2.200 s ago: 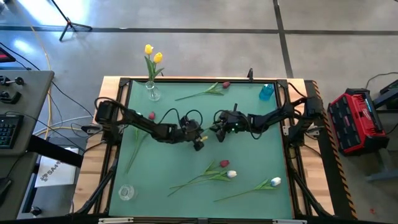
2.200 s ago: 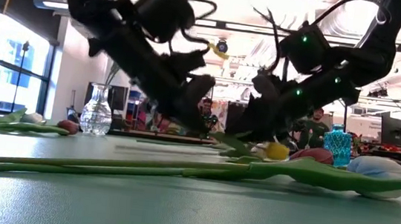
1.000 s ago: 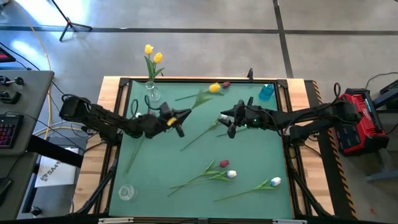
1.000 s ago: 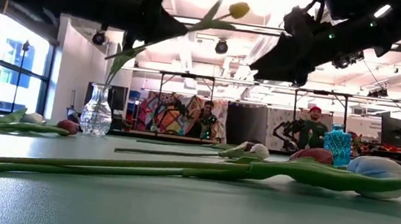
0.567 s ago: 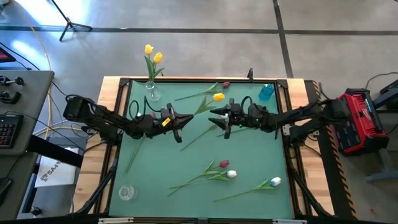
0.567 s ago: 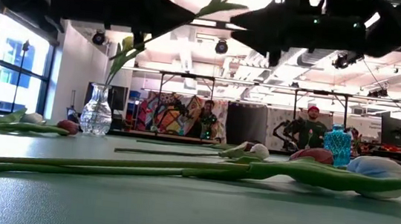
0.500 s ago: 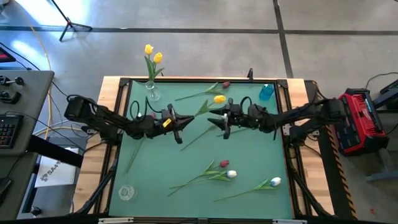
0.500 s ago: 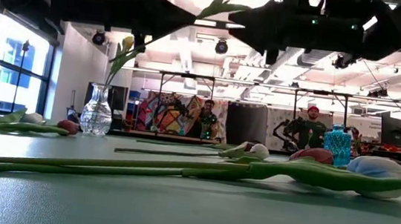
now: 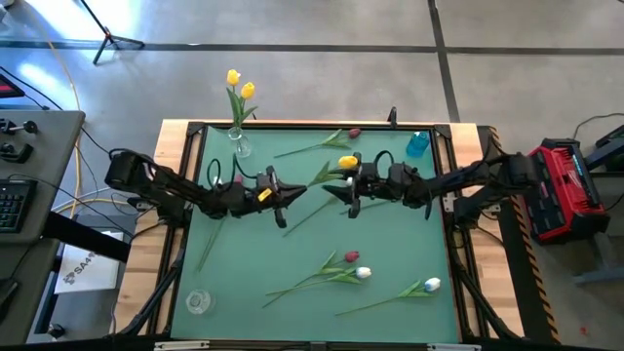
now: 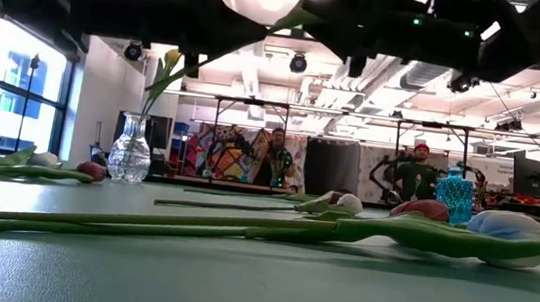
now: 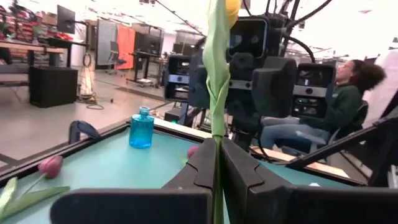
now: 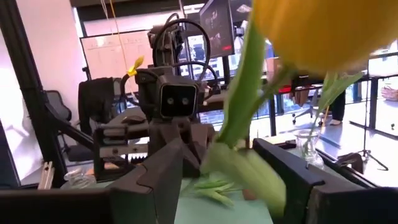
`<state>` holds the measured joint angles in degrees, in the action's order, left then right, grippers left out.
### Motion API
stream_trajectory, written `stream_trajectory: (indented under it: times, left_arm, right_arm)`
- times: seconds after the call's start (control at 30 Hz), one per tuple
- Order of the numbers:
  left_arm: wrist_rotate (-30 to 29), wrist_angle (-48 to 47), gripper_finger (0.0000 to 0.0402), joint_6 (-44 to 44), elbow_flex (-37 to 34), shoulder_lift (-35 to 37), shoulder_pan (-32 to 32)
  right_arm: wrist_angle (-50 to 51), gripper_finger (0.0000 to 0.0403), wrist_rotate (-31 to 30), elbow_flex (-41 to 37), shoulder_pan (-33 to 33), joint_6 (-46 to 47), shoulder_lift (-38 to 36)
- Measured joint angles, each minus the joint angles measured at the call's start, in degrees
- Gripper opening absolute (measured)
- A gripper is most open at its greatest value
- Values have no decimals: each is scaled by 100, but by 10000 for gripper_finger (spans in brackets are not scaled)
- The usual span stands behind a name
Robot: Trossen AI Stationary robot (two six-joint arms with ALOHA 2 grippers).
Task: Sort flowers into vase by color
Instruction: Put the yellow flower into the top transparent vase
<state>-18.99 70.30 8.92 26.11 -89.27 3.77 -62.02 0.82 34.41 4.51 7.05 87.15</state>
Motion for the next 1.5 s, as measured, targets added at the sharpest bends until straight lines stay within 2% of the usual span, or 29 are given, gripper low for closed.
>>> stream_trajectory:
  times: [0.13,0.2,0.27,0.4,0.43,0.57,0.77,0.93,1.1,1.3,1.4,1.5]
  left_arm:
    - [42,-21,0,0,123,-163,4]
    - [43,-22,0,-2,170,-231,4]
    - [43,-35,0,0,182,-296,4]
    - [11,-160,1,-1,218,-408,-12]
    - [-42,-229,4,27,236,-451,-17]
    - [-200,-628,33,298,346,-610,-88]
    - [-196,-783,91,527,596,-949,-215]
    - [-111,-819,102,397,759,-1177,-241]
    - [-80,-881,85,341,815,-1235,-264]
    - [127,-922,12,70,815,-1233,-264]
    - [193,-927,5,42,815,-1233,-265]
    - [21,-966,2,37,812,-1165,-264]
  right_arm:
    - [-2,178,181,174,0,-3,244]
    - [7,160,181,216,0,9,310]
    - [48,126,172,232,0,46,332]
    - [238,25,54,232,36,-68,331]
    - [287,14,20,232,39,-144,332]
    - [542,19,-275,230,53,-213,337]
    - [772,8,-328,228,74,-260,337]
    - [920,4,-227,228,74,-296,337]
    - [984,4,66,228,74,-211,335]
    - [1160,2,87,228,74,-304,335]
    - [1164,9,93,228,74,-229,335]
    - [1154,32,74,228,77,-127,332]
